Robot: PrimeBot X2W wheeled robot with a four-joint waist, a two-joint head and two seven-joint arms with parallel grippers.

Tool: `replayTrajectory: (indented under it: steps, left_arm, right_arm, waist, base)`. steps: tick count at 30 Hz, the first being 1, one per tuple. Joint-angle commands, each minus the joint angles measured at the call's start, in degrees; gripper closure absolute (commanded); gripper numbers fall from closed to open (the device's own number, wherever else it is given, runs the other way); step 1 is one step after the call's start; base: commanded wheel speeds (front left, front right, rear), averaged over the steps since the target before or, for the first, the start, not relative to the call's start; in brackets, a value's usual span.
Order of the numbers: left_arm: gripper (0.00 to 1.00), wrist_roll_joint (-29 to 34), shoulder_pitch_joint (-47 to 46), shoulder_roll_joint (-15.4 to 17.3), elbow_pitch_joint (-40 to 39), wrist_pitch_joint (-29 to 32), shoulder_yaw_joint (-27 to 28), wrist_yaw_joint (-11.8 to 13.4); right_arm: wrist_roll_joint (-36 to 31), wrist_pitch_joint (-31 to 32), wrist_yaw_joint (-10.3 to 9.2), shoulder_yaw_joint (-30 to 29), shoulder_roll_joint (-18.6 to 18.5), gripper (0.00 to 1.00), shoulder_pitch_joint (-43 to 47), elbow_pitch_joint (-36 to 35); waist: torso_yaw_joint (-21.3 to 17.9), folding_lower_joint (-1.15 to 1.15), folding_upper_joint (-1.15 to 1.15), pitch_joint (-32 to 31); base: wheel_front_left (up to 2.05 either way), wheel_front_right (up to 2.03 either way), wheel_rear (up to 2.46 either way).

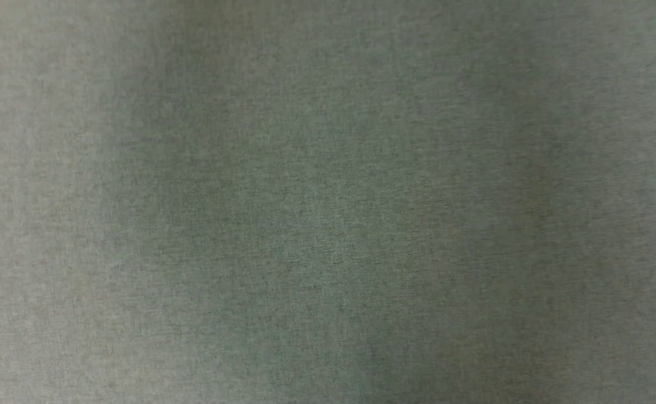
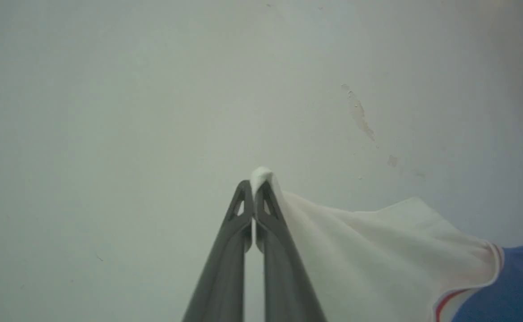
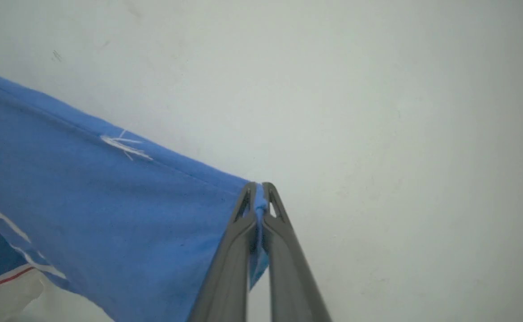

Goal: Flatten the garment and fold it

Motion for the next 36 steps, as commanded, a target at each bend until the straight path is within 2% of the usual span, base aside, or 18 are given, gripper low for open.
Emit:
replayTrajectory:
  steps: [1, 6, 13, 19, 26, 32, 36]
  left_arm:
    - [1.0, 0.42, 0.43, -0.47, 1.02, -0.59, -0.36, -0.69]
    - [1.0, 0.26, 7.94, -2.73, 3.3, -1.68, -2.36, -2.96]
    - [1.0, 0.57, 30.45, -6.01, -0.44, -1.94, -5.18, -3.83]
    - [1.0, 0.28, 51.22, -5.05, -2.48, -1.92, -8.28, -3.89]
    - [1.0, -5.31, 68.37, 0.91, -7.09, 4.56, -9.53, -4.37]
    - [1.0, -12.0, 81.99, 7.72, -17.44, 13.07, -10.15, -4.52]
    - [1.0, -15.17, 90.11, 10.81, -26.24, 17.48, -11.11, -2.34]
  right_arm:
    - [-0.29, -0.96, -0.13, 0.78, 0.5, 1.0, 0.6, 1.21]
    - [0.43, -5.42, -0.13, 4.0, 1.96, 1.0, 5.87, 5.86]
    - [1.64, -9.98, -0.13, 11.51, 3.49, 1.0, 18.15, 10.24]
    - [3.37, -11.39, -0.13, 19.7, 2.28, 1.0, 28.53, 10.05]
    - [8.81, -10.58, -0.13, 28.84, -2.9, 1.0, 38.96, 5.92]
    - [15.62, -6.42, -0.13, 32.44, -8.11, 1.0, 47.38, 2.42]
    - [21.36, -1.89, -0.13, 33.2, -11.94, 1.0, 54.15, -0.45]
  waist:
    - [1.38, -0.02, 0.0, 1.78]
    - [2.91, -0.02, 0.0, 1.29]
    - [4.62, -0.02, 0.0, -3.11]
    - [5.62, -0.02, 0.0, -9.41]
    - [7.57, -0.02, 0.0, -18.11]
    - [8.64, -0.02, 0.0, -24.98]
    - [9.12, -0.02, 0.0, -28.51]
  base:
    - [0.0, 0.0, 0.0]
    - [0.0, 0.0, 0.0]
    - [0.0, 0.0, 0.0]
    - [0.0, 0.0, 0.0]
    - [0.0, 0.0, 0.0]
    - [0.0, 0.0, 0.0]
    - [0.0, 0.0, 0.0]
